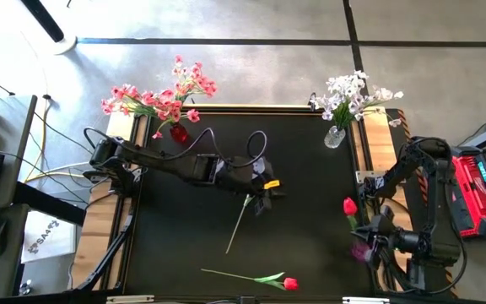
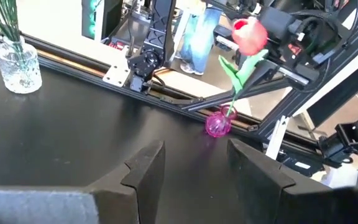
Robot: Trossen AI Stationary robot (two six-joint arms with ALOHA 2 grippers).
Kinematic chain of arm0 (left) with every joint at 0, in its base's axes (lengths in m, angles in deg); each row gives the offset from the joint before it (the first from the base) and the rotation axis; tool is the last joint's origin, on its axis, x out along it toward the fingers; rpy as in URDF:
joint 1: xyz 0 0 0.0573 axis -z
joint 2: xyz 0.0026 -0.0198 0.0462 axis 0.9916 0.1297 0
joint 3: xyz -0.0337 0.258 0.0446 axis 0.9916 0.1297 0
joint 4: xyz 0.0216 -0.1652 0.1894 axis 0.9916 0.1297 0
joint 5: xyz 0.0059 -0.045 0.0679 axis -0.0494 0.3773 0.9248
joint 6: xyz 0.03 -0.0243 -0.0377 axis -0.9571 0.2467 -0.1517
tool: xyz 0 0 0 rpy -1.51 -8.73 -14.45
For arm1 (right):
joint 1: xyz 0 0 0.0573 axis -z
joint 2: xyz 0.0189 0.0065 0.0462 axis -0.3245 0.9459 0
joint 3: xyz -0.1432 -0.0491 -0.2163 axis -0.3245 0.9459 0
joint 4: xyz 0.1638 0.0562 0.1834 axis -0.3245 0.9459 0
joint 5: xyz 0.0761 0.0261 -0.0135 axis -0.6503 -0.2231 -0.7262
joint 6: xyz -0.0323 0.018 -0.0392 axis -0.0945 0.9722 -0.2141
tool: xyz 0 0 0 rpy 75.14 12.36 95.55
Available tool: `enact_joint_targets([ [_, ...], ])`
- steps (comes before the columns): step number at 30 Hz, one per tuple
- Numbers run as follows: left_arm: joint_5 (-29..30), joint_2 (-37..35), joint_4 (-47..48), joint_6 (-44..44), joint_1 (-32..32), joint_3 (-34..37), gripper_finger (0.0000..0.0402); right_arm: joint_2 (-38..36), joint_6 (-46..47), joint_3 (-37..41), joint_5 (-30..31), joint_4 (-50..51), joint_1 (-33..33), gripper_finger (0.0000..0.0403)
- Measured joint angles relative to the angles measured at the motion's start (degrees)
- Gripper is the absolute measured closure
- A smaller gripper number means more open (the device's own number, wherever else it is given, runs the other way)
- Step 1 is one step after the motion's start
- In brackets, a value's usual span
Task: Sort flowers into vase by color
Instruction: Put the middle red tulip into the purple flower vase
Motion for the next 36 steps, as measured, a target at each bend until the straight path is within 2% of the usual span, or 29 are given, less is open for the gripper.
enact_joint_targets([
  [4, 0.0, 0.0, -1.2, 0.0, 0.0, 0.0, 0.0241, 0.0, -1.4, 0.0, 3.6, 0.2, 0.1, 0.0403],
  [8, 0.3, 0.0, -1.2, 0.0, 0.0, 0.0, 0.0241, 0.0, -3.4, 0.4, 4.0, 2.3, 2.3, 0.0403],
  [16, 1.4, 0.0, -3.3, 0.2, 0.5, 0.0, 0.0241, 0.2, -13.2, 0.4, 3.9, 0.9, 11.1, 0.0403],
  [22, 3.0, 0.0, -3.4, 0.1, 1.9, 0.0, 0.0241, -0.4, -19.8, -0.4, 7.1, 0.4, 17.7, 0.0403],
  [27, 4.6, 0.0, -3.3, 0.0, 2.9, 0.0, 0.0241, -1.8, -30.7, -4.4, 7.5, -0.8, 24.3, 0.0403],
  [31, 5.3, 0.0, -3.3, 0.0, 3.4, 0.0, 0.0241, -2.2, -45.1, -9.0, 5.6, -5.1, 30.5, 0.0403],
  [36, 5.5, 0.0, -3.0, -0.1, 3.7, 0.0, 0.0241, -2.2, -60.3, -9.4, -5.7, -16.1, 41.4, 0.0403],
])
